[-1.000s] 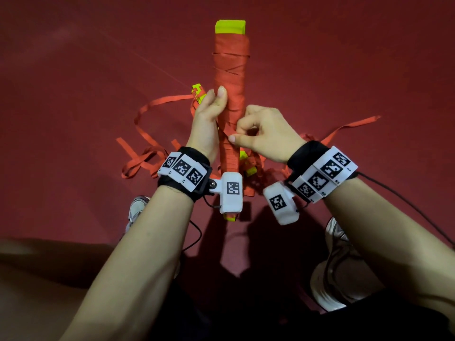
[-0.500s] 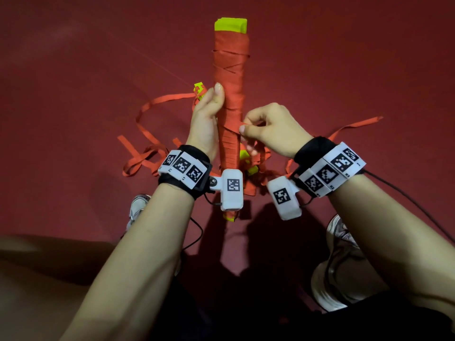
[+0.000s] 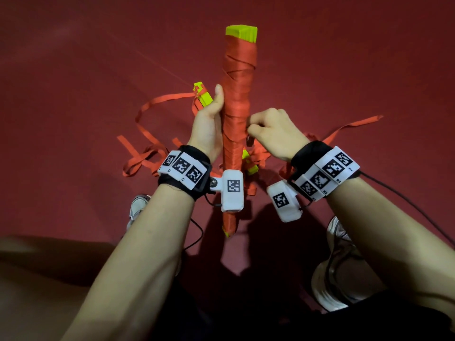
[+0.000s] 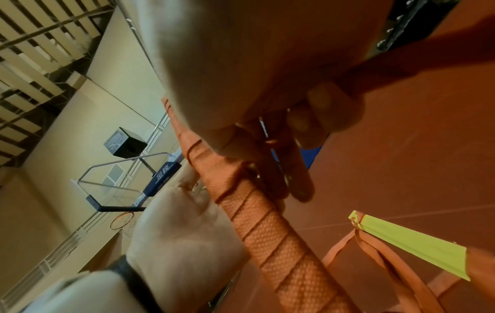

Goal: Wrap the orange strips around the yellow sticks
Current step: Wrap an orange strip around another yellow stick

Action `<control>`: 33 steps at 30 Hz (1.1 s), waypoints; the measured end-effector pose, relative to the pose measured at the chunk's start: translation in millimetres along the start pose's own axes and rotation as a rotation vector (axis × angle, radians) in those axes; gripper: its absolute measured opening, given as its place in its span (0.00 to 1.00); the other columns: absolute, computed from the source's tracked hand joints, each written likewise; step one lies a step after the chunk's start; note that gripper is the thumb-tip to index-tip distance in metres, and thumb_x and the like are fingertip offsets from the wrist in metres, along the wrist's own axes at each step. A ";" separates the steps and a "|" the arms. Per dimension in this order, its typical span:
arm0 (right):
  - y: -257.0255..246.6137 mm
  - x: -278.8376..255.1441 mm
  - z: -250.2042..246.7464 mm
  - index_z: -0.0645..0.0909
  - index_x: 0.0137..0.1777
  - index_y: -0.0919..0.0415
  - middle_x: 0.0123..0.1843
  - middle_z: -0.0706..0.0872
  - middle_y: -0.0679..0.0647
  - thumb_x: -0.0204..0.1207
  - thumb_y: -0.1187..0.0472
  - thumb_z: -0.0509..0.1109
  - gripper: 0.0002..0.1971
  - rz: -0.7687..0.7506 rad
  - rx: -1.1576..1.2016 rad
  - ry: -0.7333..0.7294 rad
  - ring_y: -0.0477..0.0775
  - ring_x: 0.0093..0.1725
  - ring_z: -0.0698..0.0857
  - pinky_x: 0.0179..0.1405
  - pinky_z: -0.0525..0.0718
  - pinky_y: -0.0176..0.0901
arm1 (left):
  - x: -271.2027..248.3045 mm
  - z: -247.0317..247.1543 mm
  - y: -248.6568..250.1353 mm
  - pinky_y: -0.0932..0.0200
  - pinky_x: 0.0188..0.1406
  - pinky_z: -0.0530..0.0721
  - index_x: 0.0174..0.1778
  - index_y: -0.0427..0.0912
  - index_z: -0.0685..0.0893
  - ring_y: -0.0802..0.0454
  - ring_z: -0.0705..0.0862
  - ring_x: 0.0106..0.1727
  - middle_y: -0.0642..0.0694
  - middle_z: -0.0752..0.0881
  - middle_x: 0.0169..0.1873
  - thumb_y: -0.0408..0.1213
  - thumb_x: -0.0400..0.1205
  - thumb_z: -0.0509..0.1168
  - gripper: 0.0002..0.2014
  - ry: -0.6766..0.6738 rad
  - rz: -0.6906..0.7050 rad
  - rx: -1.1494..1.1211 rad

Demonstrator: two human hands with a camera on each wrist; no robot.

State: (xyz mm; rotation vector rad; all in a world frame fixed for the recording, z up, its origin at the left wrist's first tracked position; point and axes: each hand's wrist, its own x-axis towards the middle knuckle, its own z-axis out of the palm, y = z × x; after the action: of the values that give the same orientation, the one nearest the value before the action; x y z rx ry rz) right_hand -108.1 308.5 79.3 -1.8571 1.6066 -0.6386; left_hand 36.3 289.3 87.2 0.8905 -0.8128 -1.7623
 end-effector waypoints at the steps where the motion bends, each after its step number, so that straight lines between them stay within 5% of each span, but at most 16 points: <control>1: -0.3 -0.9 0.2 0.84 0.33 0.64 0.27 0.83 0.58 0.68 0.54 0.60 0.16 0.004 0.016 -0.004 0.57 0.32 0.79 0.37 0.79 0.53 | -0.8 2.0 -0.3 0.58 0.42 0.84 0.51 0.40 0.83 0.51 0.83 0.37 0.45 0.84 0.36 0.51 0.93 0.49 0.22 0.010 -0.002 0.000; 4: -0.3 -3.3 -0.3 0.79 0.23 0.56 0.17 0.78 0.46 0.72 0.65 0.64 0.16 0.060 0.108 0.047 0.45 0.23 0.75 0.30 0.74 0.43 | -2.5 8.6 -3.3 0.59 0.45 0.86 0.52 0.41 0.84 0.54 0.86 0.37 0.48 0.88 0.34 0.49 0.94 0.48 0.22 0.019 -0.002 -0.002; 7: -1.7 -4.5 1.2 0.73 0.19 0.52 0.15 0.76 0.44 0.72 0.68 0.65 0.21 0.072 0.136 0.088 0.43 0.21 0.76 0.28 0.74 0.37 | -4.1 12.1 -4.3 0.62 0.43 0.87 0.50 0.39 0.84 0.55 0.86 0.36 0.47 0.88 0.34 0.48 0.94 0.47 0.23 0.036 0.015 -0.013; 11: -2.4 -6.4 5.0 0.81 0.28 0.65 0.28 0.86 0.59 0.68 0.65 0.66 0.09 0.066 0.161 0.070 0.59 0.29 0.85 0.32 0.82 0.53 | -3.5 14.5 -4.0 0.61 0.37 0.87 0.42 0.38 0.89 0.53 0.86 0.33 0.43 0.87 0.34 0.50 0.94 0.47 0.30 0.023 -0.023 -0.009; 13: -1.2 -7.6 3.5 0.81 0.33 0.71 0.29 0.84 0.58 0.61 0.62 0.67 0.10 0.065 0.226 0.064 0.57 0.26 0.80 0.25 0.78 0.56 | -4.5 16.0 -3.0 0.61 0.32 0.86 0.33 0.39 0.92 0.51 0.87 0.31 0.42 0.89 0.32 0.51 0.93 0.46 0.36 -0.057 -0.054 0.010; 15: -1.8 -10.1 2.7 0.81 0.34 0.63 0.26 0.80 0.51 0.57 0.63 0.67 0.06 0.033 0.342 0.027 0.53 0.23 0.74 0.22 0.72 0.49 | -6.3 15.9 0.0 0.59 0.31 0.86 0.31 0.38 0.92 0.50 0.88 0.30 0.42 0.89 0.31 0.49 0.93 0.46 0.36 -0.136 -0.078 0.005; 18: -5.1 -14.5 3.8 0.80 0.33 0.43 0.26 0.83 0.39 0.58 0.67 0.68 0.14 -0.038 0.447 0.013 0.42 0.23 0.74 0.26 0.73 0.40 | -5.2 15.8 4.4 0.55 0.40 0.89 0.42 0.33 0.91 0.49 0.89 0.38 0.42 0.90 0.37 0.45 0.93 0.48 0.30 -0.141 -0.070 0.024; 21: -5.9 -14.0 5.9 0.81 0.32 0.41 0.28 0.84 0.38 0.59 0.64 0.68 0.13 -0.057 0.434 0.062 0.35 0.25 0.77 0.29 0.74 0.34 | -2.7 19.9 1.1 0.53 0.42 0.88 0.62 0.30 0.81 0.48 0.85 0.42 0.38 0.85 0.48 0.43 0.92 0.55 0.19 -0.090 0.002 0.031; 23: -6.3 -12.7 5.2 0.83 0.31 0.40 0.28 0.84 0.44 0.58 0.63 0.68 0.12 -0.039 0.426 0.082 0.37 0.24 0.75 0.26 0.75 0.37 | 1.5 19.9 -3.2 0.55 0.38 0.86 0.53 0.35 0.82 0.52 0.83 0.34 0.42 0.84 0.39 0.39 0.92 0.57 0.12 0.004 0.072 0.004; 27: -4.5 -10.2 6.8 0.85 0.39 0.58 0.32 0.81 0.61 0.59 0.62 0.68 0.08 -0.026 0.418 0.064 0.44 0.26 0.73 0.25 0.74 0.43 | 6.4 12.2 -13.0 0.49 0.44 0.84 0.47 0.36 0.81 0.47 0.83 0.38 0.38 0.82 0.41 0.59 0.87 0.61 0.25 -0.021 0.101 0.106; 30: 1.2 -5.3 9.4 0.85 0.42 0.68 0.29 0.76 0.50 0.58 0.60 0.68 0.15 0.001 0.443 0.091 0.42 0.26 0.68 0.27 0.68 0.39 | -0.1 6.2 -21.0 0.55 0.43 0.89 0.46 0.34 0.85 0.49 0.89 0.39 0.42 0.89 0.36 0.56 0.92 0.43 0.34 -0.042 0.083 0.163; 33: 10.4 -0.8 7.8 0.87 0.40 0.66 0.23 0.74 0.41 0.59 0.58 0.69 0.14 0.052 0.480 0.137 0.40 0.24 0.68 0.28 0.66 0.37 | -3.2 0.5 -26.3 0.61 0.44 0.88 0.44 0.38 0.91 0.53 0.91 0.41 0.44 0.92 0.38 0.60 0.88 0.51 0.32 -0.108 0.083 0.171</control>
State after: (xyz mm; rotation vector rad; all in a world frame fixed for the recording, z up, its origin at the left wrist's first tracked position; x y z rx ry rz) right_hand -110.0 309.3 66.5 -1.4401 1.4201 -1.0430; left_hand 24.7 300.6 66.2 0.8653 -1.0690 -1.6989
